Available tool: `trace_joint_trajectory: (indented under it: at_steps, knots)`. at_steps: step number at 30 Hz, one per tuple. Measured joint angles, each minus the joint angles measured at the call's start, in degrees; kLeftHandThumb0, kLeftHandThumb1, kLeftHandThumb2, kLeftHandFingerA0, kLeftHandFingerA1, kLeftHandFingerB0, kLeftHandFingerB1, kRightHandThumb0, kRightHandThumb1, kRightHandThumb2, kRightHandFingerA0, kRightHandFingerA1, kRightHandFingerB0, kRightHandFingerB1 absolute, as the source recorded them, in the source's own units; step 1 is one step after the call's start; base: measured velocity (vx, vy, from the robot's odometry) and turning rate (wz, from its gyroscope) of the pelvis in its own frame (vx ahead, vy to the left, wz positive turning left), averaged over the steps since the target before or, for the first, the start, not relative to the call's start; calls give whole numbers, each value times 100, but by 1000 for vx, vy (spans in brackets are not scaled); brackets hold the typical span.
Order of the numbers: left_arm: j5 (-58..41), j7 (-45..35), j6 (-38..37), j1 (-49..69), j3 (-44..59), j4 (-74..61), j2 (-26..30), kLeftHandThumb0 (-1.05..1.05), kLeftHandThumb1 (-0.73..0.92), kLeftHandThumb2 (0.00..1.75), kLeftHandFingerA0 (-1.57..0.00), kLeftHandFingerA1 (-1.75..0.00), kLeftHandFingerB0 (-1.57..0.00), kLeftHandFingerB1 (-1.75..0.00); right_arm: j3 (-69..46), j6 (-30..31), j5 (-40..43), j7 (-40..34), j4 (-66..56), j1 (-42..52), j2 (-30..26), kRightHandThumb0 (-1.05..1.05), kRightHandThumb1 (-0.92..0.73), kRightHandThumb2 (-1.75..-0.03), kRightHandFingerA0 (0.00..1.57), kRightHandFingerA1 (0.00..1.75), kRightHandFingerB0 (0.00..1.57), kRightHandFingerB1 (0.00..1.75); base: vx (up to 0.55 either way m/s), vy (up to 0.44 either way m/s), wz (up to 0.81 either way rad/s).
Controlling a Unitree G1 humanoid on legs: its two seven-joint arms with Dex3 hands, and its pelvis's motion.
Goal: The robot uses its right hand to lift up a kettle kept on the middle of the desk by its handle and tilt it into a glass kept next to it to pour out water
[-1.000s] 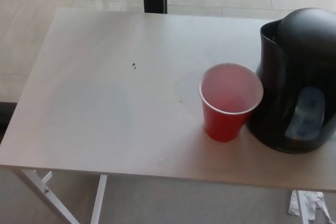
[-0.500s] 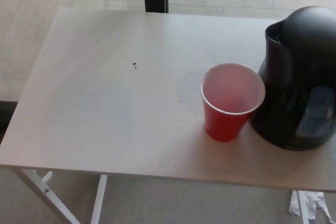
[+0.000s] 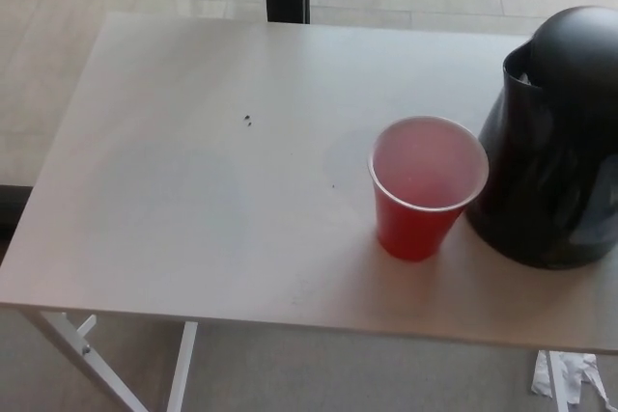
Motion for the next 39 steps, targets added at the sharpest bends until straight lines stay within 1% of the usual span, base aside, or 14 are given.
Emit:
trace_joint_trajectory:
  at_steps: [1,7,8,13,14,19,20,25,26,29,30,32,37,39]
  knots:
    - [1,1,0,-1,-24,-1,0,-70,62,100,-55,-63,-34,-54,101,32,-22,39,-93,63,-52,-44,-42,-72,44,58,19,41,0,0,0]
    - [20,12,0,-9,-106,19,3,-67,62,100,-57,-64,-34,-54,302,163,-111,104,-292,152,-174,-34,-52,-56,46,50,25,31,0,0,0]
    - [29,16,0,-13,-124,24,3,-67,80,64,-62,-51,-38,-40,339,205,-140,119,-324,152,-215,-33,-53,-56,47,49,25,31,0,0,0]
    - [67,16,0,-17,-178,38,7,-66,80,64,-62,-51,-38,-40,372,307,-187,148,-353,129,-280,-31,-56,-57,52,56,29,33,0,0,0]
    - [75,15,0,-19,-184,47,7,-66,64,102,-60,-65,-35,-54,367,325,-187,149,-353,124,-279,-28,-62,-58,67,58,35,37,0,0,0]
    - [107,19,-3,-10,-199,56,6,-69,65,103,-58,-64,-36,-54,345,278,-247,103,-306,96,-264,-27,-70,-60,95,90,49,43,0,0,0]
    - [110,19,-16,-6,-206,62,6,-70,65,103,-57,-63,-36,-54,323,264,-256,80,-288,87,-243,-21,-74,-62,99,129,51,47,0,0,0]
    - [122,27,-58,24,-255,74,6,-69,66,103,-57,-63,-36,-54,-112,160,-133,0,-241,47,159,-21,-76,-65,90,159,62,51,0,0,0]
    - [122,28,-59,27,-262,75,6,-70,66,103,-58,-64,-36,-55,-184,136,-99,-11,-242,43,236,-25,-60,-95,119,136,57,65,0,0,0]
    - [125,31,-63,38,-290,84,0,-72,66,104,-56,-64,-35,-54,-305,127,-49,-56,-256,39,403,-23,-62,-98,118,134,64,68,0,0,0]
    - [124,31,-64,44,-297,85,-5,-71,66,103,-56,-63,-35,-54,-312,127,-46,-73,-268,39,428,-14,-78,-65,91,167,70,56,0,0,0]
    - [123,32,-64,48,-300,88,-19,-71,66,103,-56,-63,-35,-54,-289,121,-65,-126,-275,23,466,-14,-78,-65,91,167,70,56,0,0,0]
    - [125,28,-81,87,-318,82,-39,-70,67,104,-54,-63,-33,-53,-275,85,-64,-195,-245,-8,580,-2,-73,-82,92,168,81,73,0,0,0]
    - [125,28,-106,109,-322,82,-47,-71,66,103,-52,-62,-34,-53,-275,20,-64,-200,-215,-8,602,-2,-63,-102,87,174,89,95,0,0,0]
